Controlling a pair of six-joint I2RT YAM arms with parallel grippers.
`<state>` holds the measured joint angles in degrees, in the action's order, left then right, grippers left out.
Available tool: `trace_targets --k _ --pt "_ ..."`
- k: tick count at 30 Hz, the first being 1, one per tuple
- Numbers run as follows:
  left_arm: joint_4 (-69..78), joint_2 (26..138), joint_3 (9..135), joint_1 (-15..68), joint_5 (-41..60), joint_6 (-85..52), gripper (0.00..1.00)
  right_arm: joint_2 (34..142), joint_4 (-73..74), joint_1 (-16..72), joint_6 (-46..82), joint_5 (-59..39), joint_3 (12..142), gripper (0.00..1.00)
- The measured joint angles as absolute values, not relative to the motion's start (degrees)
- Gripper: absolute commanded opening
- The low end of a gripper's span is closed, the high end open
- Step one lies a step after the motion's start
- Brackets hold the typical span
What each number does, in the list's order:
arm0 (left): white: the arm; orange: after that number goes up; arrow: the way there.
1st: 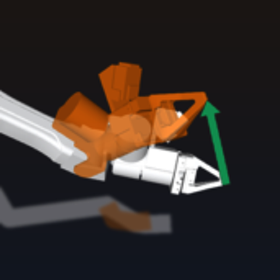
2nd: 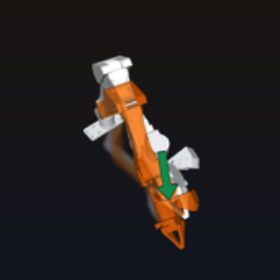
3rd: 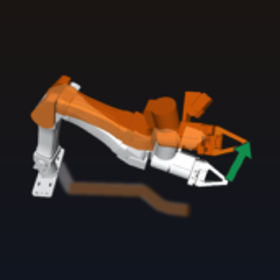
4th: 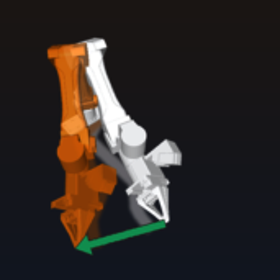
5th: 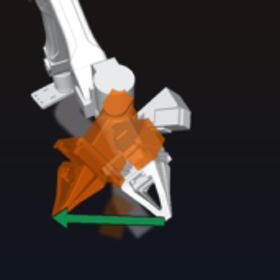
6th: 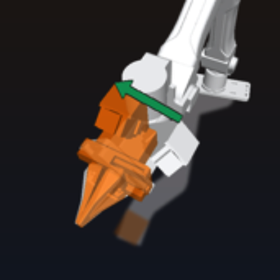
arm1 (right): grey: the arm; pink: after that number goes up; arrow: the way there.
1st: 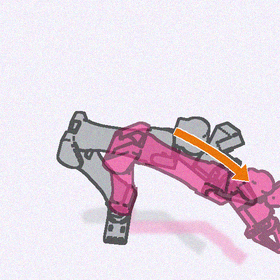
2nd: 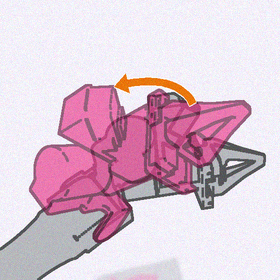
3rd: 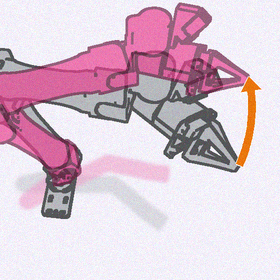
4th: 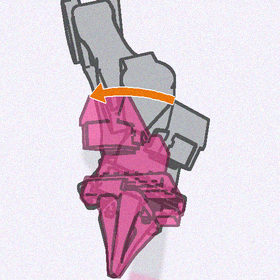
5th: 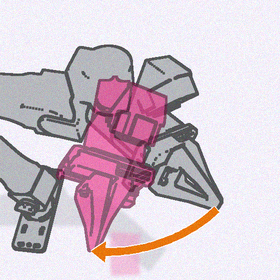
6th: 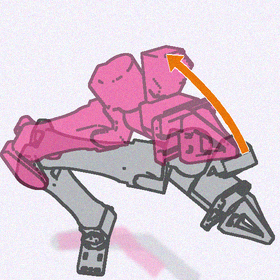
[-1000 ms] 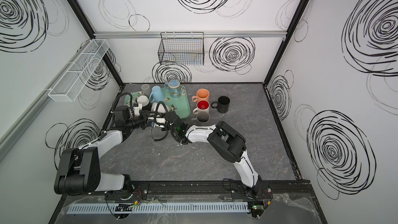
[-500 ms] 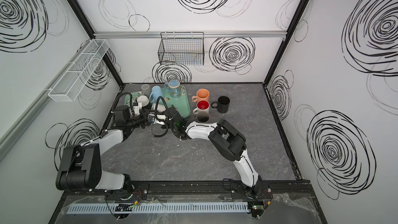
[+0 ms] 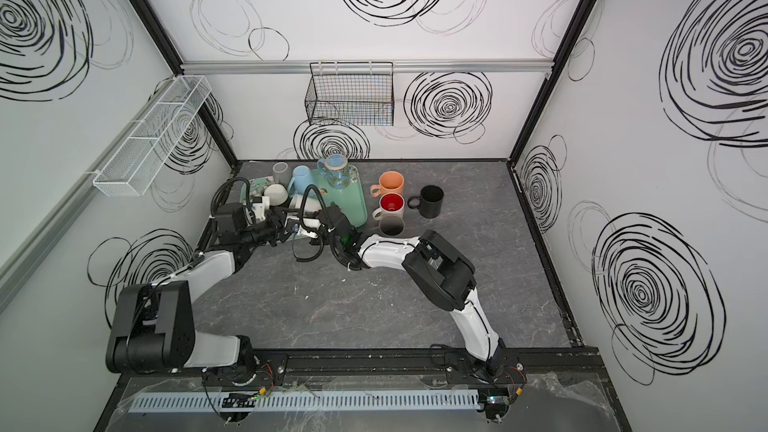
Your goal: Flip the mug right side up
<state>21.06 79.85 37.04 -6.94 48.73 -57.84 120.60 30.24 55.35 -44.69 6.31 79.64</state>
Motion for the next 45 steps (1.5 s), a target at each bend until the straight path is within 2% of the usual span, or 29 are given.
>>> trace_targets --k 12,23,33,45 --pt "22.79 72.58 44.01 -7.03 51.13 -59.35 0.64 118.1 28.69 51.62 -42.04 9.56 74.72 0.0" --pt "16.88 72.29 44.8 -7.01 50.39 -55.7 0.64 104.25 27.59 48.62 -36.27 6.39 71.4 0.0" --pt "13.72 73.63 44.8 -2.33 47.22 -51.62 0.63 93.06 26.35 36.91 -27.99 4.91 66.5 0.0" --pt "14.74 76.86 45.04 2.96 44.82 -51.24 0.63 91.66 20.08 22.17 -20.62 4.69 63.96 0.0"
